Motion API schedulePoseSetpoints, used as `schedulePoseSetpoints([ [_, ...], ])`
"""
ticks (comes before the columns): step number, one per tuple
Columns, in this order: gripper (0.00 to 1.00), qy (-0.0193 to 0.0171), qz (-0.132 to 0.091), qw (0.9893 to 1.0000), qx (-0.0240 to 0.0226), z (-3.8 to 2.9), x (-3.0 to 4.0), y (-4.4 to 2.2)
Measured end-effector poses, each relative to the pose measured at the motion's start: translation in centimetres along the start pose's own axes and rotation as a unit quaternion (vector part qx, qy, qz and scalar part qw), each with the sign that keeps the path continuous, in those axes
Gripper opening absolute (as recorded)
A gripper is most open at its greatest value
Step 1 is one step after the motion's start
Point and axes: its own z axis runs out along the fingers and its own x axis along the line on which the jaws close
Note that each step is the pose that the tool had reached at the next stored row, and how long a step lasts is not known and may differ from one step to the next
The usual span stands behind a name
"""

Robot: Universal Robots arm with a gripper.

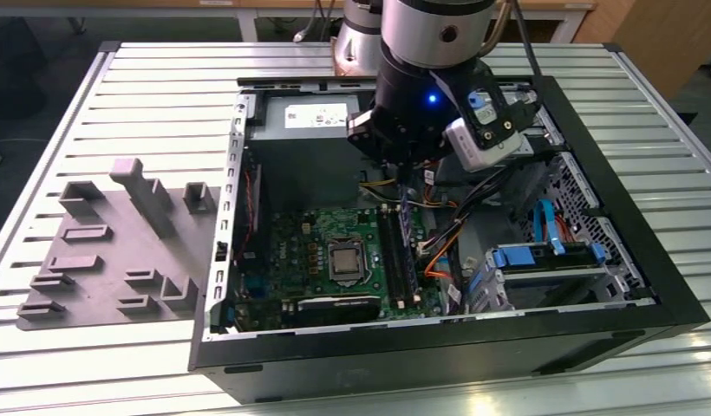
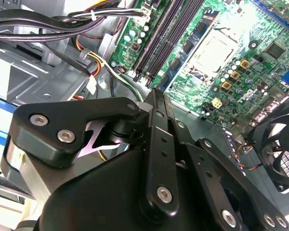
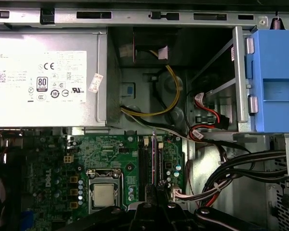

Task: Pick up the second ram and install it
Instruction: 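Insert the second ram into the second slot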

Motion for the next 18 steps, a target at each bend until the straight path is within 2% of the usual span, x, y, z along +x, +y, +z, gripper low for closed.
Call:
schedulePoseSetpoints([
  [18, 0.11, 0.0000, 0.000, 1.0000, 0.0001, 0.54, 0.02, -0.05],
])
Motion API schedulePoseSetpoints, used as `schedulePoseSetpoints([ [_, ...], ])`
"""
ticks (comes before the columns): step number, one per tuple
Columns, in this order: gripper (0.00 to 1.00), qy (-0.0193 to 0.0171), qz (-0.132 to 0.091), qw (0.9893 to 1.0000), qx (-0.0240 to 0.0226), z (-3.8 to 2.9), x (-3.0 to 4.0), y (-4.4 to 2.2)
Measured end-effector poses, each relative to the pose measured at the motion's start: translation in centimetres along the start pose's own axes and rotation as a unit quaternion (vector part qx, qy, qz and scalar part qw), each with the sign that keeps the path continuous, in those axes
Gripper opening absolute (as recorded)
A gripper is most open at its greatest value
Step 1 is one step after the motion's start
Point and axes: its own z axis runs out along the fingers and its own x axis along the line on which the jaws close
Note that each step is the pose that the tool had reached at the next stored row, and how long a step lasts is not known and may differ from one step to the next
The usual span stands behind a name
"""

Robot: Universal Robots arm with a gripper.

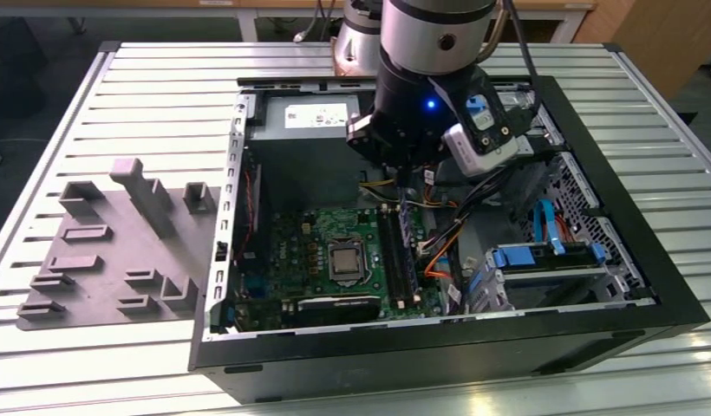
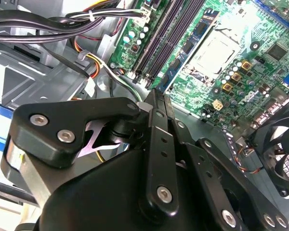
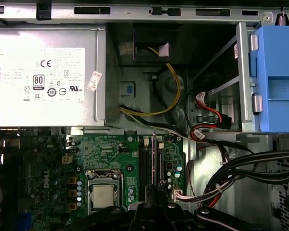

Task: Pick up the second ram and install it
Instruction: 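Insert the second ram into the second slot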

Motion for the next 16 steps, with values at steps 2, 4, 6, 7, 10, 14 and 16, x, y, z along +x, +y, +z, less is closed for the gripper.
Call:
schedulePoseSetpoints([
  [2, 0.11, 0.0000, 0.000, 1.0000, 0.0000, 0.05, 0.00, 0.00],
  [4, 0.11, 0.0000, 0.000, 1.0000, 0.0000, 0.10, 0.00, -0.01],
  [6, 0.11, 0.0000, 0.000, 1.0000, 0.0000, 0.15, 0.00, -0.01],
  [7, 0.11, 0.0000, 0.000, 1.0000, 0.0000, 0.16, 0.01, -0.02],
  [10, 0.11, 0.0000, 0.000, 1.0000, 0.0000, 0.22, 0.01, -0.02],
  [14, 0.11, 0.0000, 0.000, 1.0000, 0.0000, 0.33, 0.01, -0.03],
  [16, 0.11, 0.0000, 0.000, 1.0000, 0.0000, 0.39, 0.01, -0.04],
])
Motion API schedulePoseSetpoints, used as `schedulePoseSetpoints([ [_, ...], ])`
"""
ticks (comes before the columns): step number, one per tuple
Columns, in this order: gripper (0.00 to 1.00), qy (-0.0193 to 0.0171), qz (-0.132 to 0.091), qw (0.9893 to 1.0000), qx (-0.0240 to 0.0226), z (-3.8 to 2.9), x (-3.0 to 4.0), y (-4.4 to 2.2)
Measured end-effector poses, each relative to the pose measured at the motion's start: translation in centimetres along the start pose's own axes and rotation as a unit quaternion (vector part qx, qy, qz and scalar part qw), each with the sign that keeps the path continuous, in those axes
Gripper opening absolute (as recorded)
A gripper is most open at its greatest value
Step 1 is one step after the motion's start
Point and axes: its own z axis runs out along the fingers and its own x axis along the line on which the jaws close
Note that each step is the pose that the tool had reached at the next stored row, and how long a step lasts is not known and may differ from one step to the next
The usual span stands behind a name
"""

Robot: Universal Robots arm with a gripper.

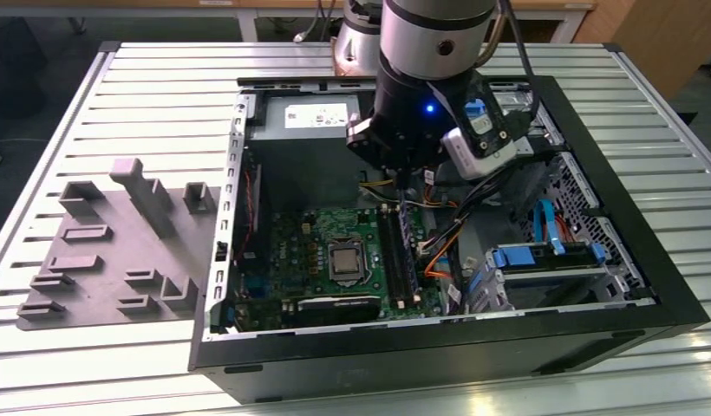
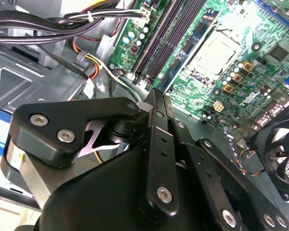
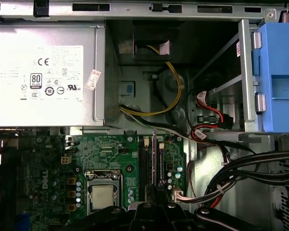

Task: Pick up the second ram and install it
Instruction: 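Insert the second ram into the second slot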

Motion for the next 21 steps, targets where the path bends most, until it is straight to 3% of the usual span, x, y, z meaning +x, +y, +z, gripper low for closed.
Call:
schedulePoseSetpoints([
  [21, 0.11, 0.0000, 0.000, 1.0000, 0.0010, 0.94, 0.03, -0.09],
])
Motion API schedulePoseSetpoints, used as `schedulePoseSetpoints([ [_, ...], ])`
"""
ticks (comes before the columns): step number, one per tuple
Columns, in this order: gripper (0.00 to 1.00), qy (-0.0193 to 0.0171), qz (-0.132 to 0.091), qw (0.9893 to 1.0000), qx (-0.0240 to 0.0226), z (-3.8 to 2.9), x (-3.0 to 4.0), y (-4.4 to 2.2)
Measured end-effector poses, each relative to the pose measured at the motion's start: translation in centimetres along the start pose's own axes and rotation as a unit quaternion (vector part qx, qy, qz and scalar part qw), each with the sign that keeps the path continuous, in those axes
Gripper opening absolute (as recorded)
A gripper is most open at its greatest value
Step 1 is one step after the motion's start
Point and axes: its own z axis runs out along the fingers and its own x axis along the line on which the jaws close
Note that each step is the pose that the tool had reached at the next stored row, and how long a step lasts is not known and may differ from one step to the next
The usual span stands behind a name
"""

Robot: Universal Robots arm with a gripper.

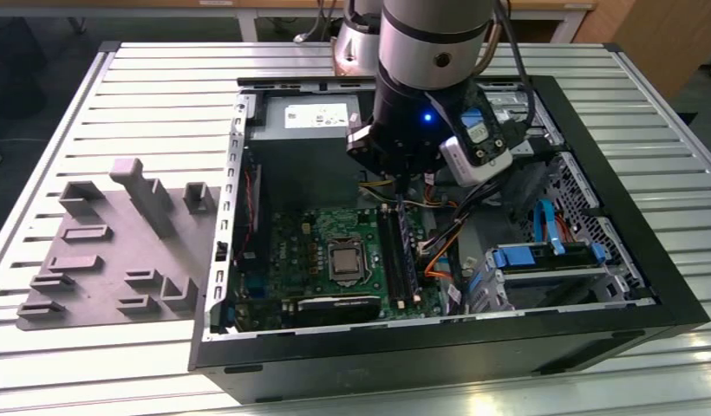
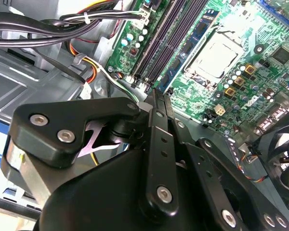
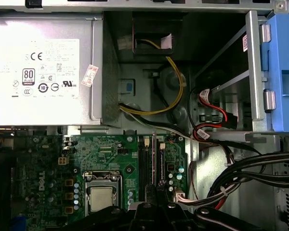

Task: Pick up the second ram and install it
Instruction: 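Insert the second ram into the second slot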

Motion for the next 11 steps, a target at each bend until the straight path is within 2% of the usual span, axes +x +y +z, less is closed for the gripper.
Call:
schedulePoseSetpoints([
  [11, 0.11, 0.0000, 0.000, 1.0000, 0.0001, 0.33, 0.01, -0.03],
])
